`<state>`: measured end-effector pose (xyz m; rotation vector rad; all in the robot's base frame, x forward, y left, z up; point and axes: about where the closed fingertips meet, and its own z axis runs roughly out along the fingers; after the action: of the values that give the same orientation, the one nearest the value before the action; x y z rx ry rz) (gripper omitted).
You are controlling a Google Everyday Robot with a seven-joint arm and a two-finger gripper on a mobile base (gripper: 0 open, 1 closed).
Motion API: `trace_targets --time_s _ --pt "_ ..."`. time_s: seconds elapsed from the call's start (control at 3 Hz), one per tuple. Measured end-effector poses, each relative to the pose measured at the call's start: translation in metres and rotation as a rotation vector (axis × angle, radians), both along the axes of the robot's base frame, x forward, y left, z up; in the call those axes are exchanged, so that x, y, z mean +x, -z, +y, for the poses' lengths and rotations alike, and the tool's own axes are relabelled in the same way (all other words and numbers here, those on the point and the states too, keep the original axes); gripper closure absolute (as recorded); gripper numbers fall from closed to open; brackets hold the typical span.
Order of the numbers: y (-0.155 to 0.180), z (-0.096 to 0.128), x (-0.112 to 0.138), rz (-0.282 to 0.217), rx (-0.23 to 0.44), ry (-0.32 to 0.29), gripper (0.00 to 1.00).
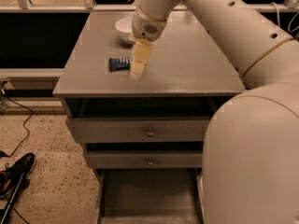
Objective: Place rxbar blueberry into bottom drawer
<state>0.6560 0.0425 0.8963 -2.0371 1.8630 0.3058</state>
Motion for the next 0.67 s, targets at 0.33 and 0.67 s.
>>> trace_targets --time_s 0.33,0.67 --pt "0.001 0.001 0.001 0.0 0.002 0.0 0.0" --pt "0.005 0.002 0.013 -0.012 -0.019 0.017 0.0"
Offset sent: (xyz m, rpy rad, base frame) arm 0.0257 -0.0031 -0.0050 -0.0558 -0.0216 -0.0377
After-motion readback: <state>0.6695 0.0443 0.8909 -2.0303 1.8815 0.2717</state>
